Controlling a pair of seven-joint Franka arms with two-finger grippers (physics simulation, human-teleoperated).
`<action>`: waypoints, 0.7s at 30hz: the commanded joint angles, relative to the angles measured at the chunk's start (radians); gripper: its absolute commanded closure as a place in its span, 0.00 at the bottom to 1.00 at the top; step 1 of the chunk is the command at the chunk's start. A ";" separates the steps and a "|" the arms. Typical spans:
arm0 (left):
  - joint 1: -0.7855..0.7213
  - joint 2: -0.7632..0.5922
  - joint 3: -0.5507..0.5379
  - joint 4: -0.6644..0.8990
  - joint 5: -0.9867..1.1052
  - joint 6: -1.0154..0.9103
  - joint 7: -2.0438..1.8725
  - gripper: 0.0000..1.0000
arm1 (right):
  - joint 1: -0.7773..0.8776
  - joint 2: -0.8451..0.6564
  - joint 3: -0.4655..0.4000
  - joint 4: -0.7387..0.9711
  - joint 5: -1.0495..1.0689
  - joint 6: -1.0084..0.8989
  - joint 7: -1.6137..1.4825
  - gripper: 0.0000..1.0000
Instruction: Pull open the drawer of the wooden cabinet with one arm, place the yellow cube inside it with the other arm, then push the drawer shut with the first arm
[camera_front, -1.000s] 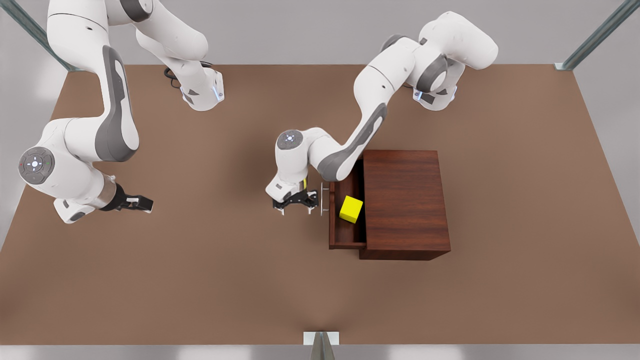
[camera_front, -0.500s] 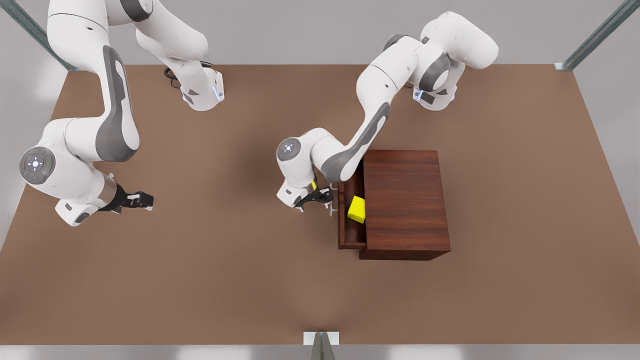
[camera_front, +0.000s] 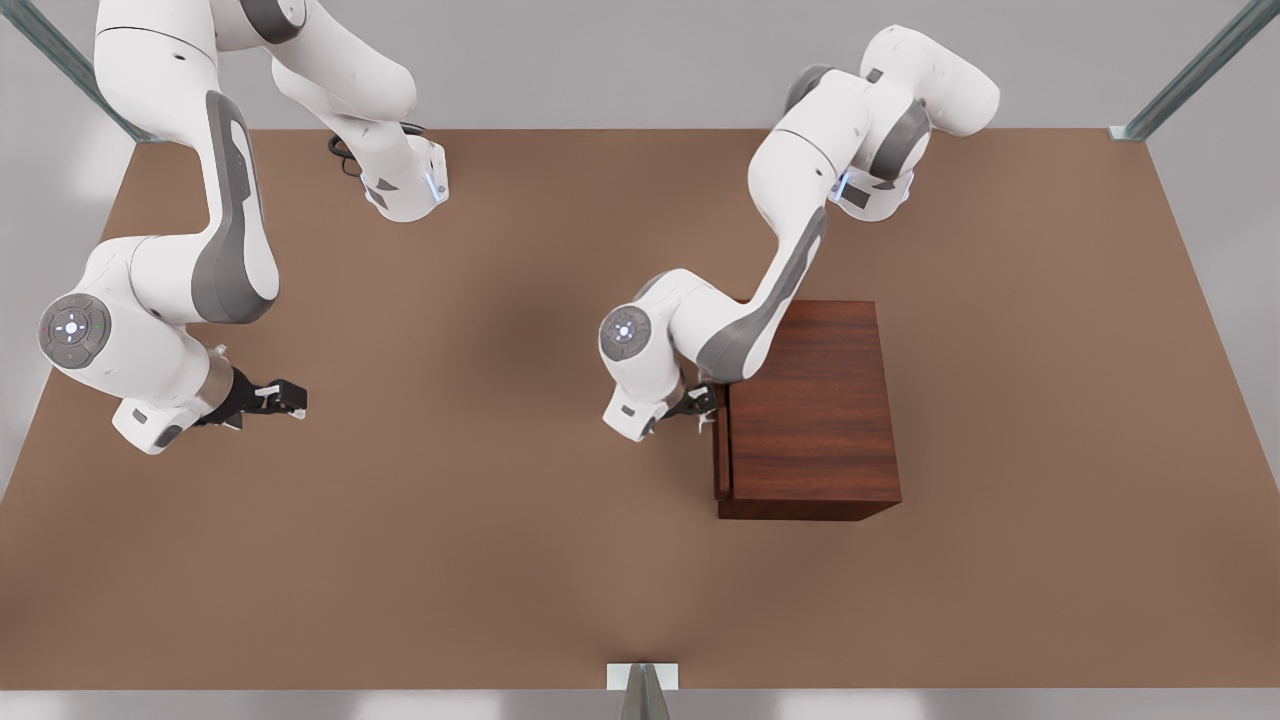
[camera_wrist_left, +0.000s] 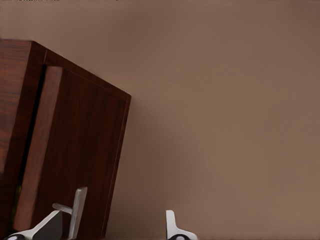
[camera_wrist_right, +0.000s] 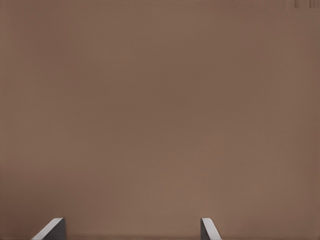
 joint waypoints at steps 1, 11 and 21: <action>0.003 -0.003 0.001 0.000 0.000 -0.028 0.098 0.00 | -0.001 -0.001 0.000 0.001 0.001 0.001 -0.053 0.00; 0.010 -0.009 -0.002 0.004 -0.004 -0.045 0.084 0.00 | 0.001 -0.001 0.000 0.001 0.001 0.001 -0.053 0.00; 0.001 0.006 -0.007 -0.001 -0.093 0.077 0.034 0.00 | 0.001 0.002 0.000 0.001 -0.001 0.001 -0.053 0.00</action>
